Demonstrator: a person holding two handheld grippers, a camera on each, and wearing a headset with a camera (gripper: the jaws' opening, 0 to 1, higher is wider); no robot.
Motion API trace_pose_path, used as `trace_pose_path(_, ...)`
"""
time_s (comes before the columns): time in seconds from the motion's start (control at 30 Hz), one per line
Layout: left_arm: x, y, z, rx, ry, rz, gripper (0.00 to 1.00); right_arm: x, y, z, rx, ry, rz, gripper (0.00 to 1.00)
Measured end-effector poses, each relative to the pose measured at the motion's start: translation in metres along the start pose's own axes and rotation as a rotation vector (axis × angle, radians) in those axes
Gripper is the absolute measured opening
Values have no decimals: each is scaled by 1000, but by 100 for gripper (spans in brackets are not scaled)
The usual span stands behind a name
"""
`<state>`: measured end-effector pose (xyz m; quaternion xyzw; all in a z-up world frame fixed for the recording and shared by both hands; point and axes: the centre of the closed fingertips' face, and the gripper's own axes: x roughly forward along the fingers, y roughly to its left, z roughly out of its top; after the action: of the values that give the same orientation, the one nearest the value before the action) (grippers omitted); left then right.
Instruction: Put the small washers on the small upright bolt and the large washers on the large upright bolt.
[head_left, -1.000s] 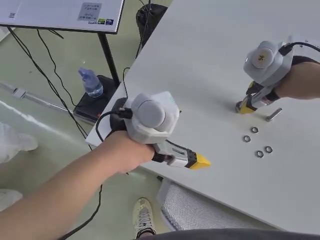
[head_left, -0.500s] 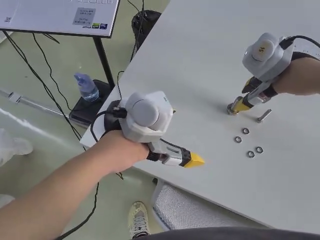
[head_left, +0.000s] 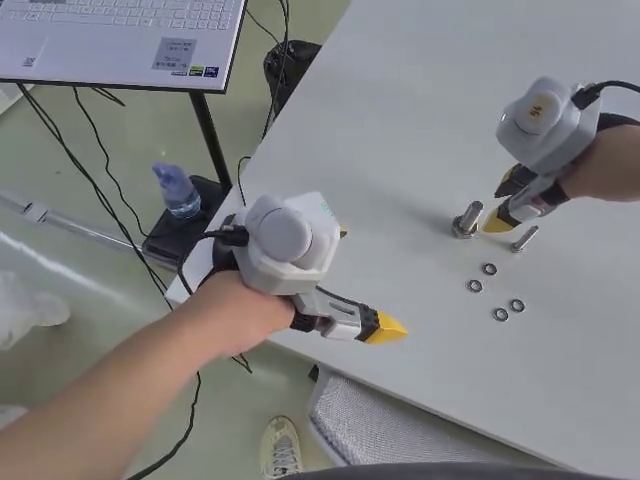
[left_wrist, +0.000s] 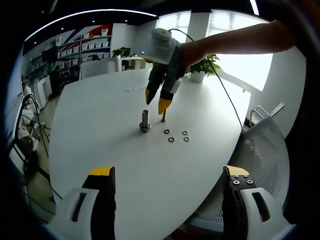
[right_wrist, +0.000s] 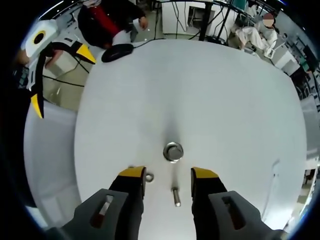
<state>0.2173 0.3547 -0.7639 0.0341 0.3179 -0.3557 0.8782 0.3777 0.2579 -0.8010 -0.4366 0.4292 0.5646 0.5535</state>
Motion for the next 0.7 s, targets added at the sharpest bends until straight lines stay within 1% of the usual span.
trace_pose_path(0.1, -1, -1, 3, 3, -16, 2, 88, -4, 6, -3, 4, -2, 1, 37)
trace_pose_path(0.23, 1, -3, 1, 2, -8, -4, 88, -7, 12, -9, 9, -1, -1, 37)
trace_pose_path(0.33, 1, -5, 2, 2, -16, -9, 88, -9, 15, -15, 7, 8, -1, 37)
trace_pose_path(0.43, 1, -5, 2, 4, -15, -7, 88, -13, 16, -19, 13, 6, -7, 36)
trace_pose_path(0.5, 1, -6, 2, 2, -16, -10, 89, -15, 15, -17, 1, -14, -15, 34)
trace_pose_path(0.6, 1, -5, 1, 4, -15, -8, 88, -14, 18, -18, 14, -18, -5, 34)
trace_pose_path(0.63, 1, -5, 1, 3, -17, -7, 88, -11, 15, -22, 10, -16, -4, 34)
trace_pose_path(0.7, 1, -6, 1, 2, -20, -8, 88, -10, 14, -24, 5, -11, -2, 34)
